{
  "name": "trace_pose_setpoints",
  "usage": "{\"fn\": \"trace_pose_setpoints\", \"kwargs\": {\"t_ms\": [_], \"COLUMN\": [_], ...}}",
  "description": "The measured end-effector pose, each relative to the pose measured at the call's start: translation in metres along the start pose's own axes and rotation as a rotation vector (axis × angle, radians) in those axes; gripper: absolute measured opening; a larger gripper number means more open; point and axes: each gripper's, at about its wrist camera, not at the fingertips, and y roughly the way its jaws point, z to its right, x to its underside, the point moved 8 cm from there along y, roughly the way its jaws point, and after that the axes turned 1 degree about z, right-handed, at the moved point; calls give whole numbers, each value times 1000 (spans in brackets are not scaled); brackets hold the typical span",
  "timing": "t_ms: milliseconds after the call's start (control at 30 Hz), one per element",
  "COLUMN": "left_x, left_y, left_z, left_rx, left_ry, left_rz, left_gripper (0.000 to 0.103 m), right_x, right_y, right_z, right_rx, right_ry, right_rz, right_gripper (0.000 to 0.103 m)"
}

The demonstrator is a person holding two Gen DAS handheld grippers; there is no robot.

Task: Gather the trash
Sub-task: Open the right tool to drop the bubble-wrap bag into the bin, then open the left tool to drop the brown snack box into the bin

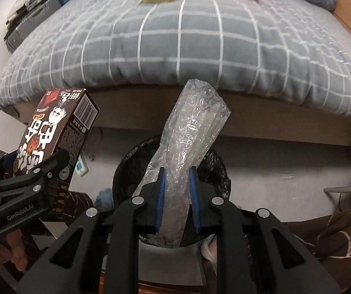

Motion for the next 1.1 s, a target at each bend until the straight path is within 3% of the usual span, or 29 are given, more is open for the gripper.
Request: {"fn": "trace_pose_setpoints", "kwargs": {"t_ms": [267, 567, 1000, 1100], "left_x": [-1, 3, 28, 34], "left_y": [2, 8, 2, -3], "left_z": [-9, 21, 66, 77], "left_rx": [-20, 7, 57, 74], "left_ry": [-10, 23, 86, 96], "left_rz": [-23, -33, -24, -15], "left_gripper": [92, 92, 92, 92], "right_x": [1, 1, 2, 2], "right_y": [17, 12, -2, -7], "right_z": [-14, 3, 50, 63], "right_rx": [-31, -2, 69, 91], "right_ry": [-21, -5, 52, 75], "right_rz": [-26, 6, 56, 72], "right_gripper": [26, 60, 89, 92]}}
